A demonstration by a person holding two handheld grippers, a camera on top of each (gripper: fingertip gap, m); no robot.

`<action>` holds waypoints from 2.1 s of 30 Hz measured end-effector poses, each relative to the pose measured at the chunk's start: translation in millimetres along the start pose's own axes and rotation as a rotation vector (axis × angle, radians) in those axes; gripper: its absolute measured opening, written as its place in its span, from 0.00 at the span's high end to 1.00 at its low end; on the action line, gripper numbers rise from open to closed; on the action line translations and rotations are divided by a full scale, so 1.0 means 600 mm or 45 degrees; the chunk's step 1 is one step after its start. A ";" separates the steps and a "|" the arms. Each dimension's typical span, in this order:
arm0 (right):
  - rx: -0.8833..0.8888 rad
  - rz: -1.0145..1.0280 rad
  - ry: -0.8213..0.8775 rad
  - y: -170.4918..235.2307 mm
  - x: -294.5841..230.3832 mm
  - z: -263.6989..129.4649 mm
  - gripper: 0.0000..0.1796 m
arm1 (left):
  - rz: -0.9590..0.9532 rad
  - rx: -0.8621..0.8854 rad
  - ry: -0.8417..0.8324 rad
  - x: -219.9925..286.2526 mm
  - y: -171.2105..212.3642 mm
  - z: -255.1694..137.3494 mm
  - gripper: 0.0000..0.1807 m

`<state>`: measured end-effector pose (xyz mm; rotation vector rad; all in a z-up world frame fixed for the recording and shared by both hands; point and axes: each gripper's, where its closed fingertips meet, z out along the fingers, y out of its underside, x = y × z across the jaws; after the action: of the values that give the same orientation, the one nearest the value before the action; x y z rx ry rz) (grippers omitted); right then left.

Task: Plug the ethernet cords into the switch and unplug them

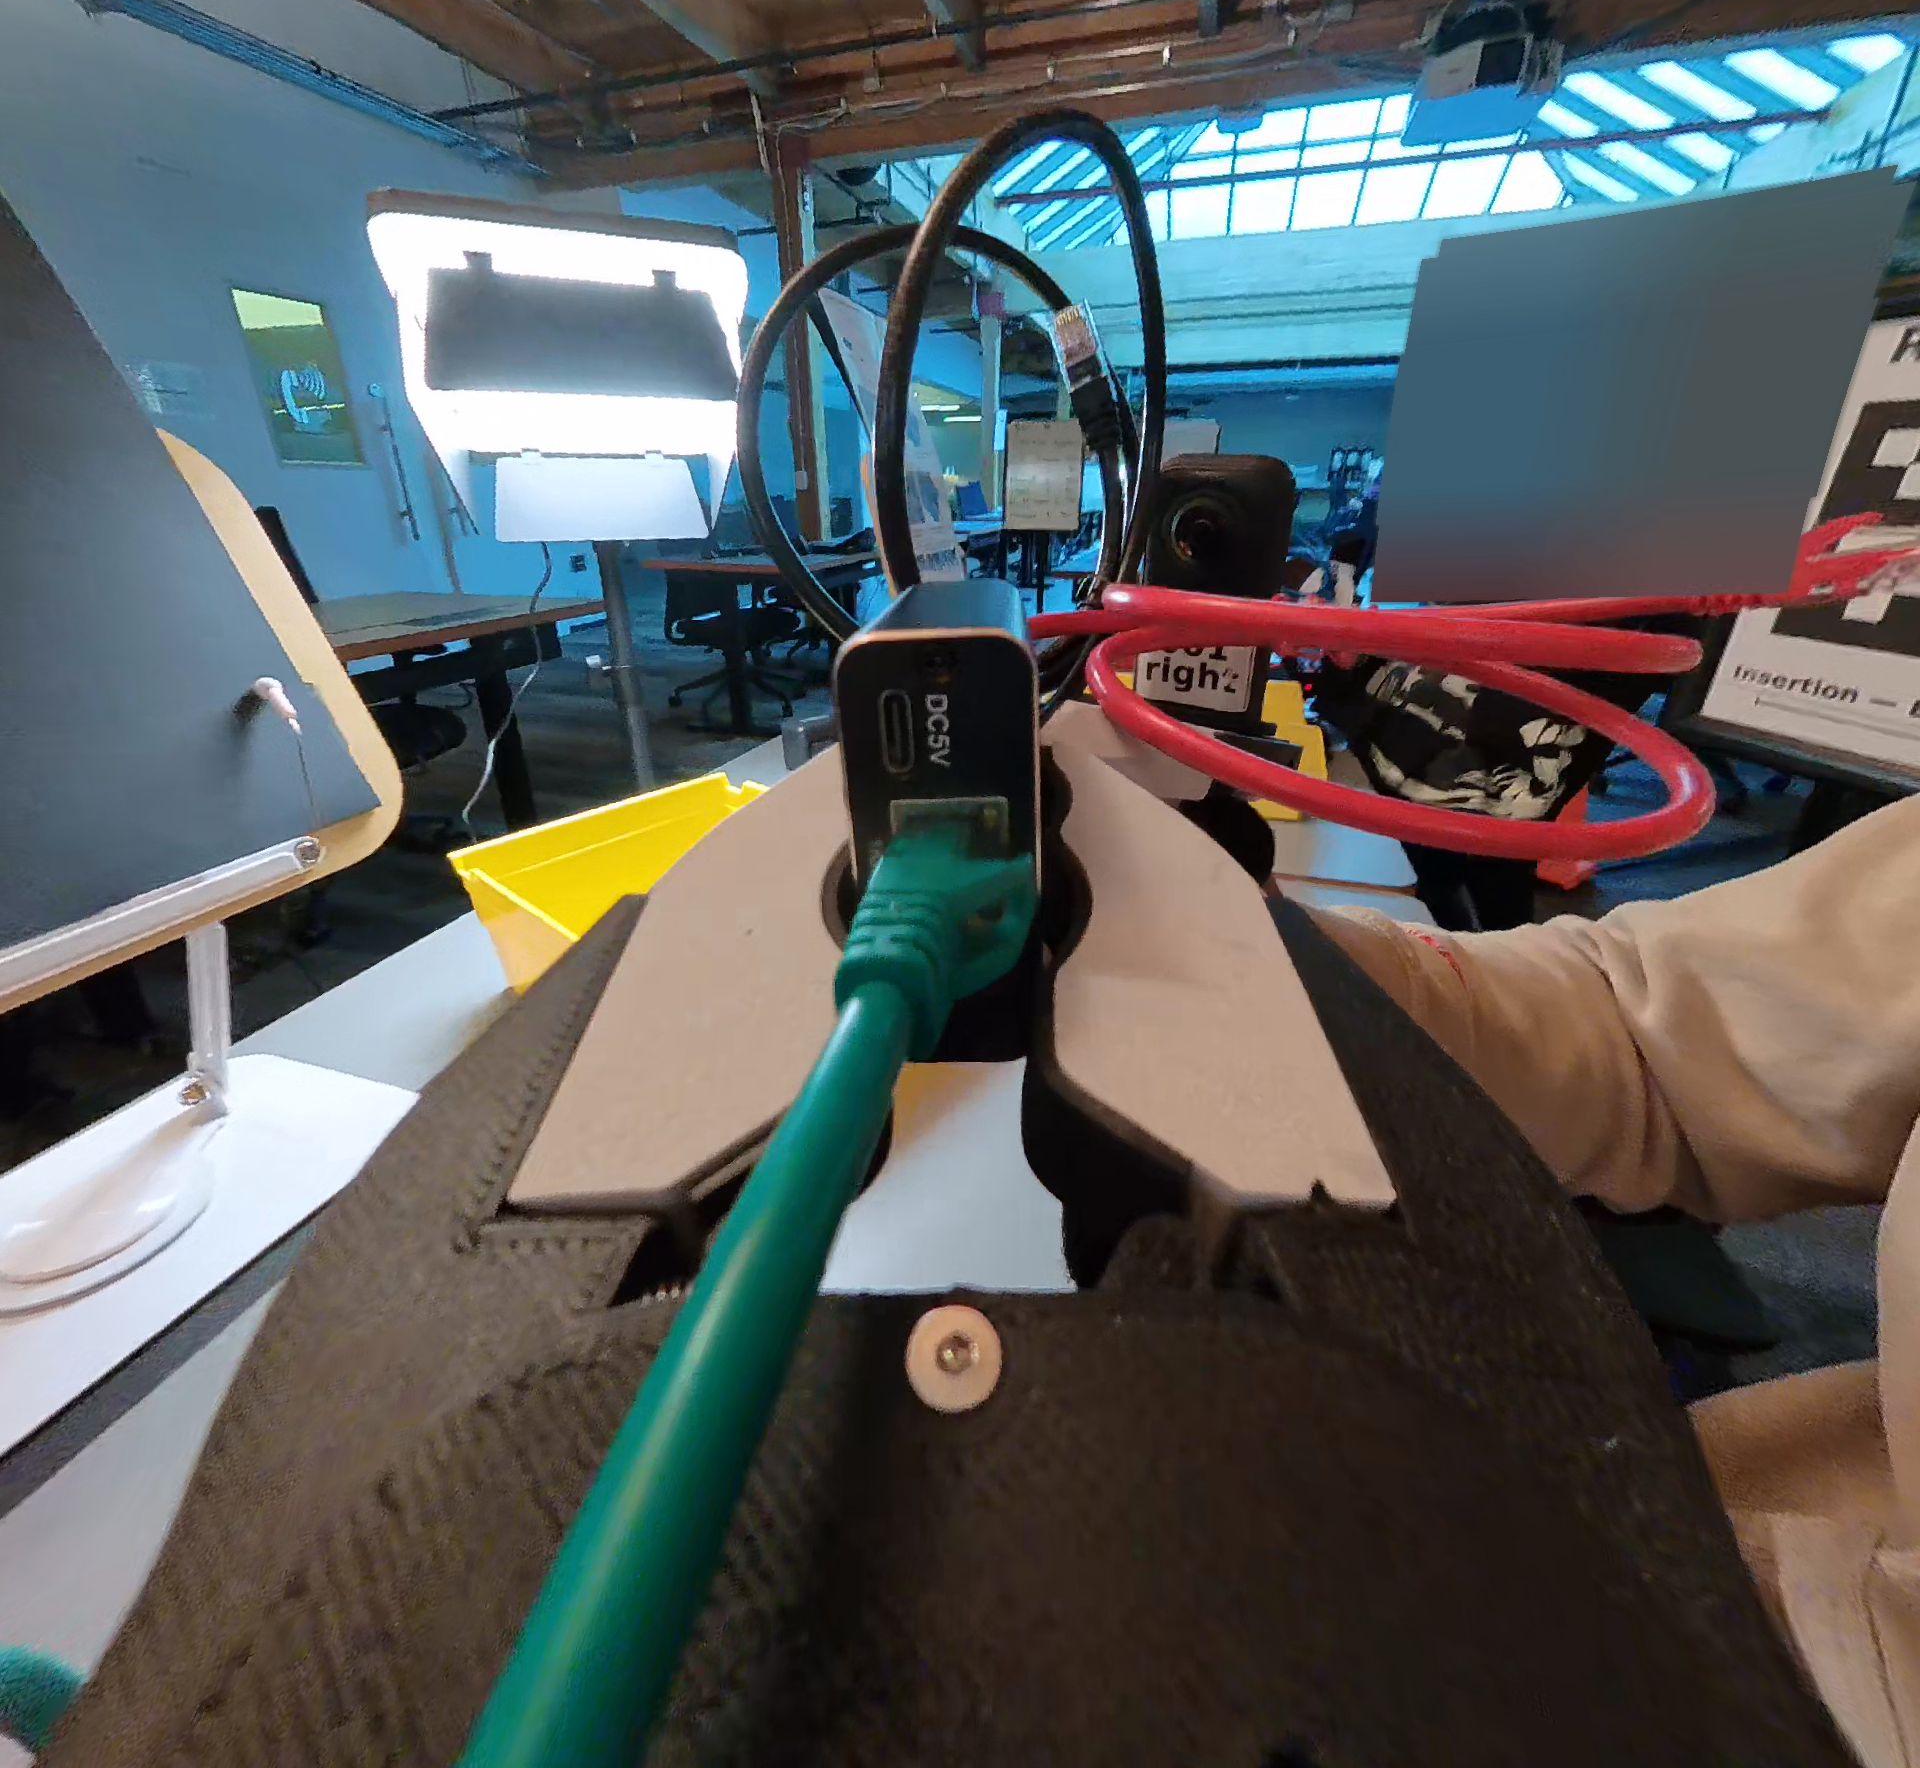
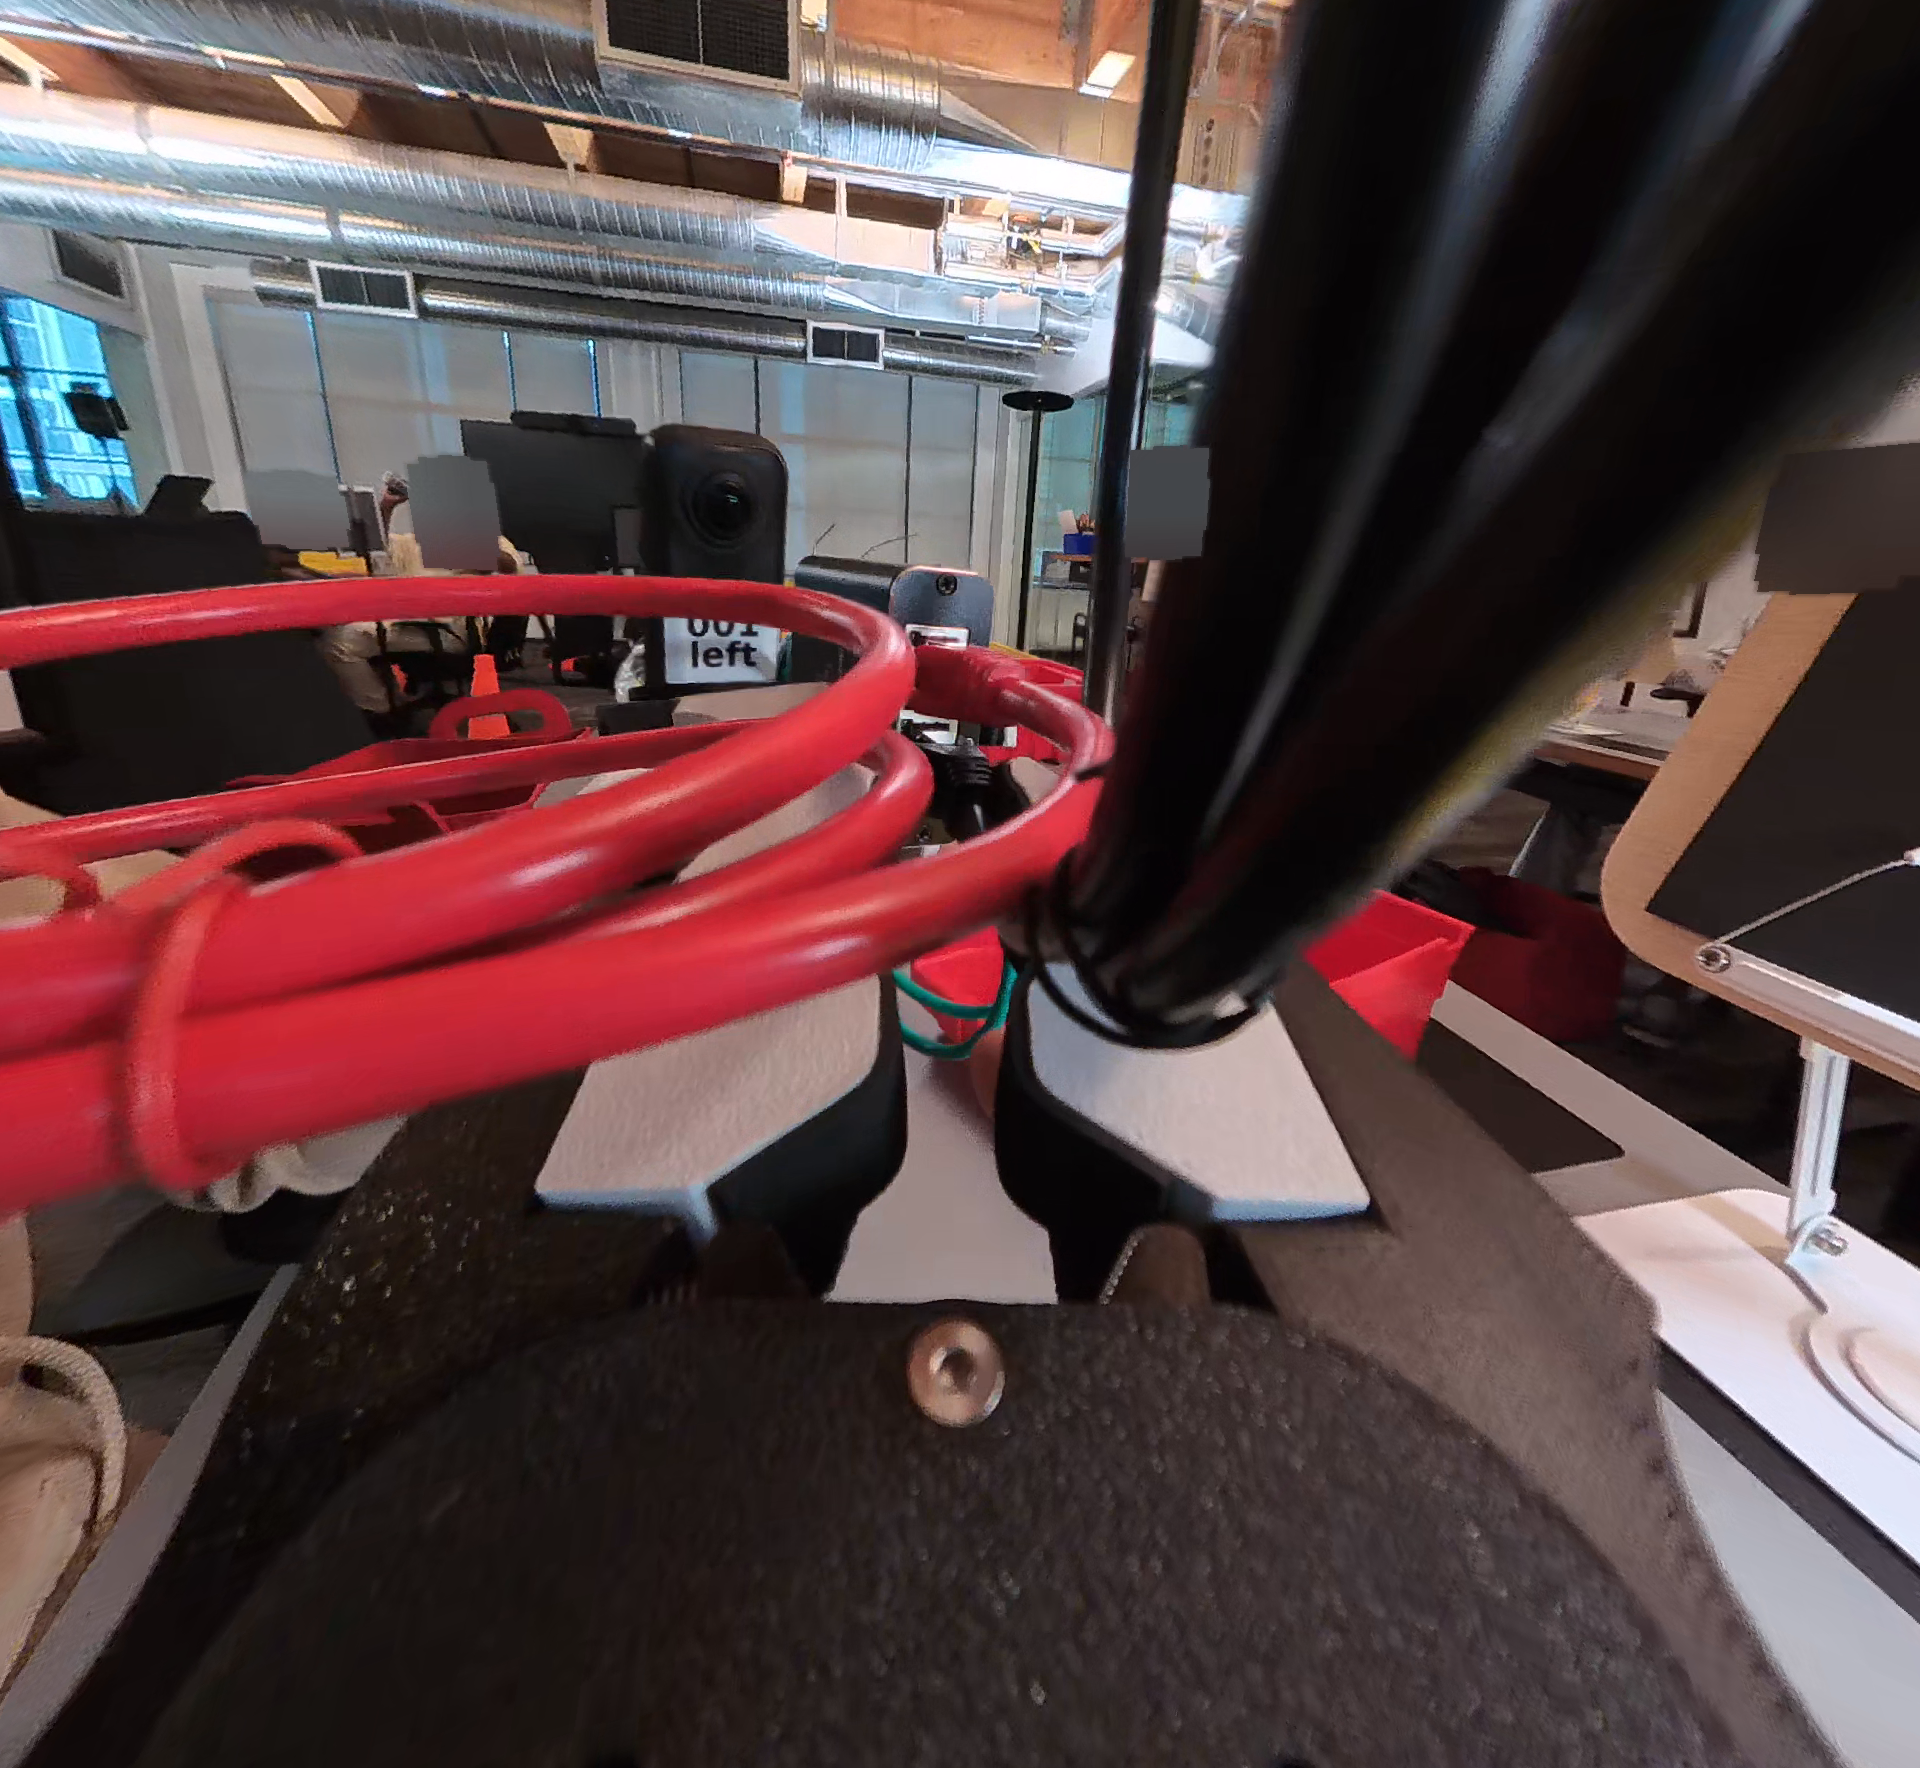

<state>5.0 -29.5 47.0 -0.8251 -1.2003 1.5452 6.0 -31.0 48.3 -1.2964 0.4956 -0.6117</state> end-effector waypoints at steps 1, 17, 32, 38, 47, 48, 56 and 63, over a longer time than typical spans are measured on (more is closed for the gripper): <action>-0.007 -0.002 -0.002 0.000 0.001 0.000 0.93 | -0.016 0.008 0.006 -0.001 0.000 0.000 0.85; -0.043 -0.017 -0.102 -0.015 -0.018 0.001 0.96 | -0.049 0.108 0.082 0.016 -0.025 -0.002 0.85; 0.040 -0.169 0.133 -0.023 -0.011 0.006 0.91 | 0.142 0.106 -0.047 0.015 -0.025 -0.003 0.85; 0.032 -0.192 0.097 -0.025 -0.015 0.007 0.91 | 0.082 0.125 -0.013 0.017 -0.032 -0.005 0.85; 0.082 -0.211 0.179 -0.085 0.038 -0.059 0.94 | 0.158 0.254 -0.103 -0.018 -0.135 -0.092 0.85; 0.033 -0.178 0.155 -0.079 0.038 -0.050 0.94 | 0.166 0.186 -0.089 -0.016 -0.122 -0.080 0.85; -0.506 0.095 0.332 0.003 0.172 -0.150 0.94 | -0.035 0.036 -0.095 -0.065 -0.077 -0.076 0.85; -0.969 0.503 0.427 0.138 0.243 -0.301 0.94 | -0.048 -0.015 -0.097 -0.074 -0.060 -0.074 0.85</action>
<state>102.9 159.8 -76.3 -1.8314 -1.4332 1.1482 -61.0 -39.3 74.3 -1.3375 0.4135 -0.5898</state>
